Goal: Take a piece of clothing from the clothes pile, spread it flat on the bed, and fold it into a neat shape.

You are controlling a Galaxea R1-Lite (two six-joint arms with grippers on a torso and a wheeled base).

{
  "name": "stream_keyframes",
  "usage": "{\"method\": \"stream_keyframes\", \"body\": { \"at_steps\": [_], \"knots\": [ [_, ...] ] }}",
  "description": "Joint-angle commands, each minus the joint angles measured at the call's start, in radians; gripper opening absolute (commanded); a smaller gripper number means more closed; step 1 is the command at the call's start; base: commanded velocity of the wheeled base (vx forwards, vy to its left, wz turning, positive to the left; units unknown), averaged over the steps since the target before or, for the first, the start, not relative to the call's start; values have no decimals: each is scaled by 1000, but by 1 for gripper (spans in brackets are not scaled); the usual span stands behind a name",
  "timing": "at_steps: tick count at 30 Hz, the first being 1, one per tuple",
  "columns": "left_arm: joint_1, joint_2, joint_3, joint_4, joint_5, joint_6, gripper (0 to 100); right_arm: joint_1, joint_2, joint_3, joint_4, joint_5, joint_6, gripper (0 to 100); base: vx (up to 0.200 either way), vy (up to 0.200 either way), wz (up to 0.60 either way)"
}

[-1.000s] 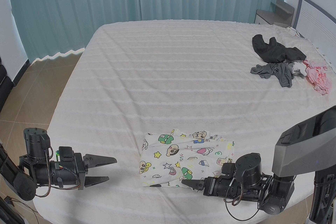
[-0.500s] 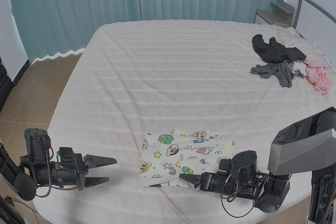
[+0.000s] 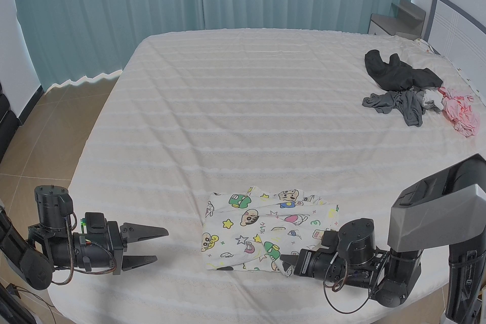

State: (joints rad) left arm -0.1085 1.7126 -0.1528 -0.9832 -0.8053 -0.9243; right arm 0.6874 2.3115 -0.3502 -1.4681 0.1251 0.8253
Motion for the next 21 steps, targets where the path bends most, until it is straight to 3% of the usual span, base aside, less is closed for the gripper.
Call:
{"method": "stream_keyframes", "body": {
  "at_steps": [1,16,21],
  "knots": [
    [1,2,-1,0,0,-1,100,-2,-23,30,-8,1,0,0,0,0,0],
    [12,21,-1,0,2,-1,100,-95,-135,241,-98,21,3,0,0,0,0],
    [16,21,-1,0,2,-1,100,-123,-165,287,-98,65,-3,0,0,0,0]
  ]
}}
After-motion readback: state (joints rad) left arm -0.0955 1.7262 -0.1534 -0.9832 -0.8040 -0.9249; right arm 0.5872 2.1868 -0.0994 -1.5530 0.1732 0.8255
